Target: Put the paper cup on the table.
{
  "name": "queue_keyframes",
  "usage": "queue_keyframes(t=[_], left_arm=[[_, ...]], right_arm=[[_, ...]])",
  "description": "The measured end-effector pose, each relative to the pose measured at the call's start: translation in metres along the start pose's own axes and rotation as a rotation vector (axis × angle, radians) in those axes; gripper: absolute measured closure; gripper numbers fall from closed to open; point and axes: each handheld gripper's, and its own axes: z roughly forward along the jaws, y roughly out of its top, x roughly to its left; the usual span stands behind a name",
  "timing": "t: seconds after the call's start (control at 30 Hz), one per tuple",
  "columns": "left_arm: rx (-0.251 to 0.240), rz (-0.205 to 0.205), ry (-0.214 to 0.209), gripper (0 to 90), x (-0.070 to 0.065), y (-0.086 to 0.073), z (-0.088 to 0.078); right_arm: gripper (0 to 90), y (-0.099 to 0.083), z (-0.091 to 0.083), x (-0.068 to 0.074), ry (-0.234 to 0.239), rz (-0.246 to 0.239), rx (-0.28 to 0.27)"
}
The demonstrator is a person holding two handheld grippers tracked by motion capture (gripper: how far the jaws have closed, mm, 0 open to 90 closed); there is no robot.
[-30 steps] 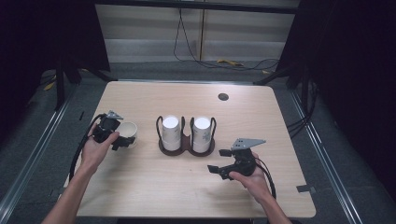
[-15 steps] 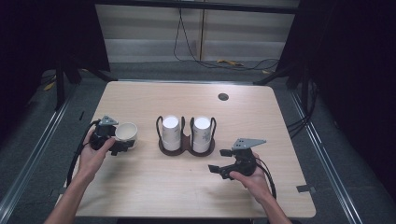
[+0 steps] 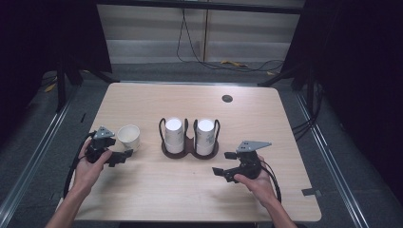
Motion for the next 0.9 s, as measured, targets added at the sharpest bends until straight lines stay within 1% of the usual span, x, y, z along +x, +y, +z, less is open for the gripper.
queue_keyframes(t=[0.03,0.07,0.13,0.2,0.3,0.33,0.4,0.43,0.47,0.53,0.57,0.63,0.67,0.7,0.73,0.77,0.8,0.83,0.87,0.9], left_arm=[[-0.004,0.012,-0.004,16.1,-0.002,-0.002,-0.003],[-0.019,0.015,-0.001,16.1,-0.005,-0.004,-0.005],[-0.041,0.003,-0.007,16.1,-0.009,-0.01,-0.009],[-0.06,-0.004,-0.032,16.1,-0.014,-0.014,-0.012],[-0.075,0.016,-0.048,16.0,-0.023,-0.021,-0.014],[-0.082,0.004,-0.06,16.1,-0.027,-0.023,-0.015],[-0.101,-0.001,-0.079,16.1,-0.035,-0.028,-0.018],[-0.105,0.005,-0.082,16.0,-0.039,-0.03,-0.018],[-0.105,0.013,-0.089,16.0,-0.043,-0.032,-0.019],[-0.12,0.005,-0.106,16.0,-0.05,-0.034,-0.019],[-0.122,0.005,-0.112,16.0,-0.053,-0.035,-0.019],[-0.139,0.014,-0.107,16.0,-0.06,-0.036,-0.018],[-0.138,0.013,-0.109,16.0,-0.064,-0.037,-0.017],[-0.129,0.021,-0.115,16.0,-0.068,-0.039,-0.015],[-0.119,0.013,-0.124,16.0,-0.072,-0.04,-0.013],[-0.116,0.004,-0.136,16.0,-0.076,-0.04,-0.011],[-0.12,0.004,-0.148,16.0,-0.081,-0.041,-0.009],[-0.118,0.027,-0.149,16.0,-0.085,-0.041,-0.007],[-0.115,0.037,-0.15,16.0,-0.088,-0.041,-0.005],[-0.116,0.033,-0.159,16.0,-0.089,-0.042,-0.003]], right_arm=[[16.4,0.0,-0.001,0.0,-0.003,0.0,-0.001],[16.4,0.0,-0.001,-0.001,-0.005,-0.002,-0.003],[16.4,-0.001,-0.002,0.0,-0.006,0.002,-0.006],[16.4,-0.001,-0.003,0.001,-0.006,-0.001,-0.009],[16.5,-0.002,-0.004,0.002,-0.019,-0.005,-0.013],[17.3,-0.002,-0.005,0.002,-0.026,-0.002,-0.015],[17.5,-0.003,-0.005,0.002,-0.036,-0.002,-0.012],[17.5,-0.004,-0.004,0.003,-0.04,0.003,-0.013],[17.5,-0.004,-0.004,0.004,-0.042,-0.003,-0.013],[17.6,-0.004,-0.005,0.006,-0.051,-0.016,-0.015],[17.6,-0.004,-0.005,0.008,-0.059,-0.012,-0.017],[17.6,-0.005,-0.007,0.009,-0.072,-0.009,-0.024],[17.6,-0.006,-0.007,0.01,-0.077,-0.004,-0.025],[17.6,-0.006,-0.009,0.011,-0.083,0.003,-0.03],[17.6,-0.008,-0.011,0.012,-0.091,0.008,-0.037],[17.5,-0.009,-0.012,0.014,-0.102,0.012,-0.047],[17.5,-0.01,-0.013,0.015,-0.11,0.02,-0.051],[17.5,-0.012,-0.013,0.016,-0.114,0.023,-0.049],[17.5,-0.013,-0.013,0.018,-0.121,0.02,-0.049],[17.3,-0.014,-0.013,0.019,-0.138,0.026,-0.051]])
